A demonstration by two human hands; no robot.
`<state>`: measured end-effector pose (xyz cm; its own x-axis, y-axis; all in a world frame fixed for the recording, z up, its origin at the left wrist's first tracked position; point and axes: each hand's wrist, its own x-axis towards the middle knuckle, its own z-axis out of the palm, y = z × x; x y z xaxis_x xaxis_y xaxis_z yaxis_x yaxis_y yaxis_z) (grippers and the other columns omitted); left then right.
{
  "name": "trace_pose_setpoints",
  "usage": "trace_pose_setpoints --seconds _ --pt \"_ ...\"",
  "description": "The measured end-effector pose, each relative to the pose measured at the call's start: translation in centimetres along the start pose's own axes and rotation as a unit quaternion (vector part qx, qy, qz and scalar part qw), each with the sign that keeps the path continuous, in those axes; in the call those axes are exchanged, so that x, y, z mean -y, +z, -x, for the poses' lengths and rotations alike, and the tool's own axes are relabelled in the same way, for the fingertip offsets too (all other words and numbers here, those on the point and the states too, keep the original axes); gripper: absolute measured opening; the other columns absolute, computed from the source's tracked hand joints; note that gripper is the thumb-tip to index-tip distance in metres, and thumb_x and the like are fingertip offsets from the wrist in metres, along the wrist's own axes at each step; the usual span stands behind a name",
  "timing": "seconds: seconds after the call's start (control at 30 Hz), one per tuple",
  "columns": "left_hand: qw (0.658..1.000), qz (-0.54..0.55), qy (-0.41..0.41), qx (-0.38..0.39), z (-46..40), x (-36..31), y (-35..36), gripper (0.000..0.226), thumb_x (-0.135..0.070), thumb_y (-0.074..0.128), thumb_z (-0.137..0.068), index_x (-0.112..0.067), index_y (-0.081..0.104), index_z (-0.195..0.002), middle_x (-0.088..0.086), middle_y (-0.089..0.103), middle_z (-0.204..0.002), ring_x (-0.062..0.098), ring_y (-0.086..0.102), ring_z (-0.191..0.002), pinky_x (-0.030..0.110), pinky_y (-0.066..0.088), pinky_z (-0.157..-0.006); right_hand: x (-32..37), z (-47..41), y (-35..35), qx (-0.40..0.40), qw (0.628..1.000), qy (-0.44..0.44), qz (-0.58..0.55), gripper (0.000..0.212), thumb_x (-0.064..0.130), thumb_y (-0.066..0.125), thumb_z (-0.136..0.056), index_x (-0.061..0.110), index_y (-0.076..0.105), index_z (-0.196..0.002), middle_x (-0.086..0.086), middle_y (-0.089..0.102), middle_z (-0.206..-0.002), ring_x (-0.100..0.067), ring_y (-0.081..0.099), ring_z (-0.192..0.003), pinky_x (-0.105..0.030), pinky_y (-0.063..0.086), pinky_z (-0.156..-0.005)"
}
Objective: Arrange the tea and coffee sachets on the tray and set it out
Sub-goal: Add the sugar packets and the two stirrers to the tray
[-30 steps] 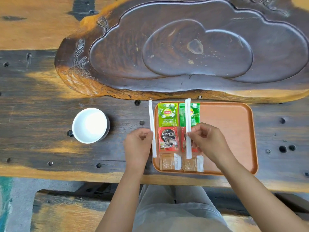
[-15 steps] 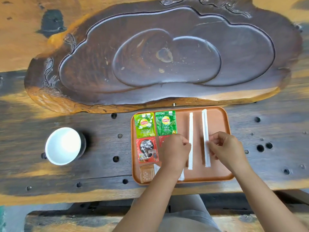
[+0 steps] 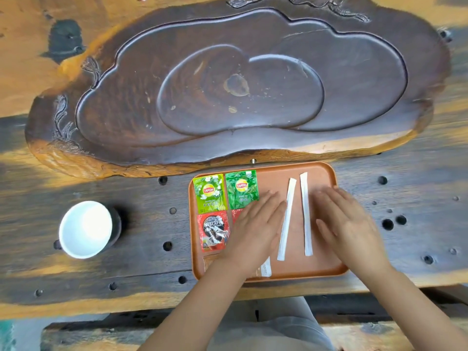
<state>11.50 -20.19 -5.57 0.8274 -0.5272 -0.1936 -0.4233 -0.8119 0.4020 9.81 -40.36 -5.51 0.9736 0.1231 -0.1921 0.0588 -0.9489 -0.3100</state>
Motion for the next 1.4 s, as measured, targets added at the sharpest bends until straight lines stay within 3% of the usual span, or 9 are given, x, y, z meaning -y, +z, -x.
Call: trace_pose_setpoints --seconds 0.1,0.2,0.37,0.47,0.6,0.8,1.1,1.23,1.4 --pt "0.995 -0.017 0.065 0.075 -0.3 0.1 0.7 0.081 -0.025 0.072 -0.072 -0.012 0.032 -0.141 0.008 0.027 -0.152 0.023 0.019 -0.141 0.043 0.008 -0.111 -0.9 0.1 0.5 0.049 0.994 -0.084 0.054 0.056 0.033 0.043 -0.087 0.01 0.043 -0.138 -0.005 0.04 -0.147 -0.019 0.025 -0.138 -0.036 0.016 -0.113" --pt "0.99 -0.034 0.083 0.111 -0.8 0.2 0.9 0.083 -0.029 0.067 -0.078 -0.011 0.021 -0.145 0.007 0.013 -0.156 0.021 0.006 -0.143 0.039 -0.004 -0.111 -1.6 -0.1 0.6 0.101 0.985 -0.116 0.079 0.062 0.043 0.038 -0.086 0.014 0.037 -0.141 -0.002 0.034 -0.15 -0.014 0.017 -0.142 -0.035 0.01 -0.114" --pt "0.991 -0.025 0.076 0.105 -1.0 -0.4 1.3 0.081 -0.03 0.065 -0.08 -0.004 0.021 -0.144 0.012 0.011 -0.155 0.024 0.007 -0.143 0.036 -0.005 -0.11 -2.1 -0.2 1.1 0.129 0.977 -0.149 0.079 0.066 0.049 0.039 -0.086 0.014 0.035 -0.142 -0.001 0.033 -0.151 -0.013 0.019 -0.141 -0.037 0.014 -0.116" --pt "0.99 -0.05 0.046 0.12 -0.8 -0.8 1.5 0.086 -0.037 0.074 -0.068 -0.003 0.037 -0.138 0.015 0.033 -0.148 0.025 0.028 -0.137 0.039 0.012 -0.109 -2.3 -0.5 1.0 0.134 0.976 -0.157 0.076 0.067 0.049 0.039 -0.086 0.012 0.035 -0.142 -0.001 0.031 -0.15 -0.013 0.019 -0.141 -0.033 0.01 -0.117" --pt "0.994 -0.026 0.028 0.1 -0.7 -1.4 1.5 0.08 -0.03 0.063 -0.081 -0.003 0.021 -0.144 0.015 0.013 -0.154 0.025 0.01 -0.142 0.041 -0.007 -0.109 -2.8 -0.4 0.8 0.141 0.974 -0.16 0.076 0.067 0.049 0.04 -0.086 0.012 0.037 -0.141 -0.001 0.032 -0.15 -0.012 0.018 -0.141 -0.031 0.008 -0.117" --pt "0.994 -0.028 0.018 0.1 -0.5 -1.4 1.5 0.078 -0.03 0.059 -0.083 -0.005 0.019 -0.145 0.013 0.01 -0.155 0.024 0.005 -0.143 0.04 -0.007 -0.111 -3.4 -0.2 0.7 0.134 0.975 -0.164 0.071 0.067 0.048 0.04 -0.085 0.013 0.038 -0.141 0.0 0.033 -0.15 -0.007 0.006 -0.144 -0.03 0.007 -0.118" --pt "0.995 -0.032 0.011 0.094 -0.2 -1.3 1.7 0.08 -0.032 0.063 -0.078 -0.004 0.025 -0.143 0.015 0.018 -0.154 0.025 0.012 -0.142 0.043 -0.002 -0.11 -3.3 -0.1 0.7 0.116 0.976 -0.177 0.06 0.07 0.042 0.06 -0.079 0.012 0.042 -0.139 -0.002 0.036 -0.149 -0.011 0.018 -0.14 -0.031 0.008 -0.116" --pt "0.997 -0.002 0.005 0.076 0.0 -1.4 1.6 0.079 -0.034 0.062 -0.077 -0.005 0.028 -0.142 0.012 0.02 -0.153 0.022 0.011 -0.142 0.045 0.006 -0.113 -3.3 0.2 0.6 0.097 0.979 -0.172 0.043 0.066 0.047 0.049 -0.085 0.014 0.038 -0.141 0.0 0.033 -0.15 -0.012 0.018 -0.142 -0.032 0.01 -0.117" --pt "0.995 0.078 -0.069 0.008 1.8 -1.0 -1.8 0.062 -0.039 0.048 -0.088 -0.022 0.026 -0.144 -0.01 0.01 -0.152 0.007 0.003 -0.138 0.032 -0.005 -0.109 -2.8 0.3 -0.4 0.014 0.995 -0.089 -0.031 0.054 0.041 0.045 -0.087 0.01 0.051 -0.131 -0.008 0.05 -0.139 -0.025 0.042 -0.13 -0.046 0.04 -0.103"
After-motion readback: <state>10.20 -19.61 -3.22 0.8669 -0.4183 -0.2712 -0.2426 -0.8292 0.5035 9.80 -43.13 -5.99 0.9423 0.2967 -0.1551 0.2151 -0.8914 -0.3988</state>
